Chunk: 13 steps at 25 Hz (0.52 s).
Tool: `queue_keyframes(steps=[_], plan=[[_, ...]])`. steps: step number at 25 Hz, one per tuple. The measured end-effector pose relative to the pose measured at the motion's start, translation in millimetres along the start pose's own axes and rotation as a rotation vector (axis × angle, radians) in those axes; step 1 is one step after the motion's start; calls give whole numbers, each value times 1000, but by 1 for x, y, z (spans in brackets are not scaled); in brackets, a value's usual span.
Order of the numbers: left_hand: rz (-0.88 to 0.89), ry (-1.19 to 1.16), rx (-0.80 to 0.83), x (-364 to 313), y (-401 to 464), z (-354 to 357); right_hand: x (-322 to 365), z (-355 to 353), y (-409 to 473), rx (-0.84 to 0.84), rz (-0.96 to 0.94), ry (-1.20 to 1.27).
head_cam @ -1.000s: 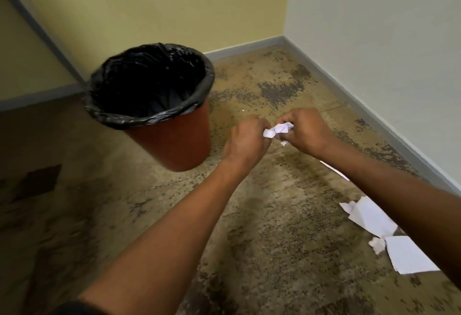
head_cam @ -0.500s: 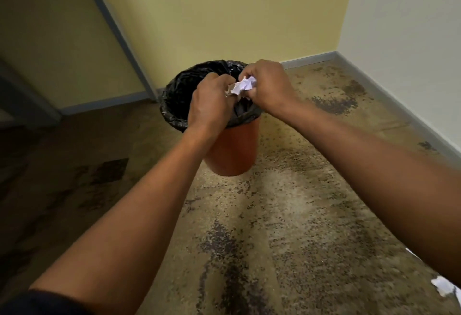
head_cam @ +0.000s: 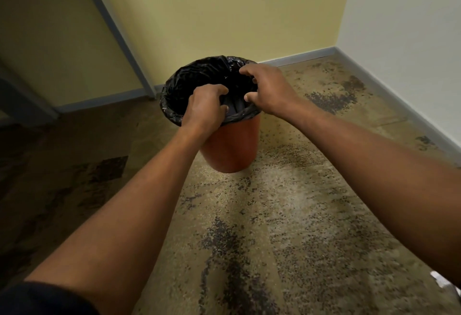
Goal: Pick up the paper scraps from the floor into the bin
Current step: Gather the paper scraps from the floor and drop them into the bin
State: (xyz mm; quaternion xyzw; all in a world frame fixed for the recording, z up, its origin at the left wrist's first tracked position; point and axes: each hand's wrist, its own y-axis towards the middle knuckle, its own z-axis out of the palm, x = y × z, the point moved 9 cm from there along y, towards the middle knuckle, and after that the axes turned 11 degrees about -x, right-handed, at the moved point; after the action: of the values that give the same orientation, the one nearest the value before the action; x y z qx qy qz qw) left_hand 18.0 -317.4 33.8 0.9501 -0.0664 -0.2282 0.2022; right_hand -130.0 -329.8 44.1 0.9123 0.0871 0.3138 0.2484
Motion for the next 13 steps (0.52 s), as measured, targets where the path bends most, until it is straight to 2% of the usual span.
queue_keyframes(steps=[4,7,9,13], plan=[[223,-46,-79,-53,-4,1,-25,-45,-13,-70,-10,4],[398,-110,-104,-102,-14,23,-86,-83,-40,-80,99,-34],[431,-138,-32,-126,-24,57,-140,-108,-69,-63,193,-106],[494,-159,274,-176,-62,158,-261,-155,-168,38,471,-261]])
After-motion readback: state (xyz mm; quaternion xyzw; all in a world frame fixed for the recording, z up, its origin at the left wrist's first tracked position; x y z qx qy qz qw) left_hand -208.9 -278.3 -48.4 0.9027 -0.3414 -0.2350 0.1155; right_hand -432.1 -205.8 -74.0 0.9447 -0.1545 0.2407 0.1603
